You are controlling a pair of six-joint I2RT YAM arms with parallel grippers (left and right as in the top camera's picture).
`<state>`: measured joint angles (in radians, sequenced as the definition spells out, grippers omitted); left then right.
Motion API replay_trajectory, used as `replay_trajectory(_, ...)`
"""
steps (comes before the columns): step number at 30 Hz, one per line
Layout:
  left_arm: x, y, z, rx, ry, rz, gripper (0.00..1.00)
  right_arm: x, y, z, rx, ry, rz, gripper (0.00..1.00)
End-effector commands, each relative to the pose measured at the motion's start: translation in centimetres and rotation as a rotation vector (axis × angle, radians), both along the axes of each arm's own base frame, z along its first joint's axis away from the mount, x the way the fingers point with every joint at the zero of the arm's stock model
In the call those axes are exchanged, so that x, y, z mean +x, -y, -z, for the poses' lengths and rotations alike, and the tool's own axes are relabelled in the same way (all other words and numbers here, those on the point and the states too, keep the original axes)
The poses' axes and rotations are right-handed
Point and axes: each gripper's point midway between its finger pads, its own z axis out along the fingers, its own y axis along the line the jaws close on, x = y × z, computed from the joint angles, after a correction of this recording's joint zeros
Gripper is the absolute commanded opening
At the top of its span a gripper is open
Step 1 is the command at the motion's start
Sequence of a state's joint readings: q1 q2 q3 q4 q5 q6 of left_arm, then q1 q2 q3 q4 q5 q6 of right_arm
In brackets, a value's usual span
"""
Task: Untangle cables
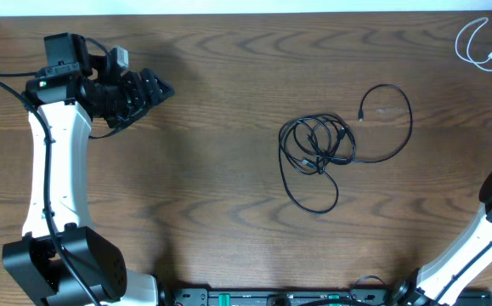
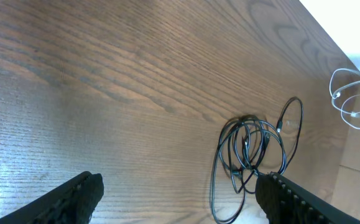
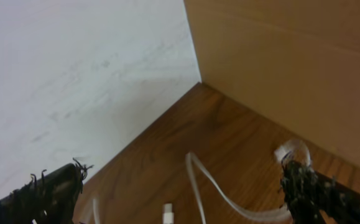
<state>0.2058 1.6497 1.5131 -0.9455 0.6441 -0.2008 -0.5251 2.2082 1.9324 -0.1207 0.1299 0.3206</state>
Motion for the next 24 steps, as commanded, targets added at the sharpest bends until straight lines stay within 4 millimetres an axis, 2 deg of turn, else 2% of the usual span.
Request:
replay_trajectory(1,-0.1,-0.1,-0.3,0.021,0.018,0.016,0.84,-0.9,-1.6,-4.3,-0.006,0.031,-0.050,0.99)
replay_trajectory(6,-0.1,-0.1,-0.3,0.040,0.040,0.051,0.84,-2.2,-5.3,-6.1,0.081,-0.001,-0.180,0.99)
replay_trajectory(11,0.2,-0.3,-1.8,0.090,0.113,0.098,0.84,-4.3,-10.5,-8.5,0.183,-0.025,-0.369,0.99)
replay_trajectory(13,0.2,-1.0,-3.1,0.146,0.150,0.078,0.84,-5.6,-13.2,-10.0,0.212,-0.033,-0.455,0.99)
replay_trajectory(17,-0.7,-1.5,-6.4,0.242,0.235,0.050,0.84,-8.0,-15.8,-11.5,0.242,-0.068,-0.474,0.99)
replay_trajectory(21,-2.3,-1.0,-9.5,0.312,0.322,0.040,0.84,-9.8,-18.0,-12.9,0.253,-0.084,-0.505,0.99)
replay_trajectory(24,-3.5,0.2,-11.5,0.325,0.384,0.059,0.85,-10.9,-20.7,-13.3,0.262,-0.111,-0.583,0.99)
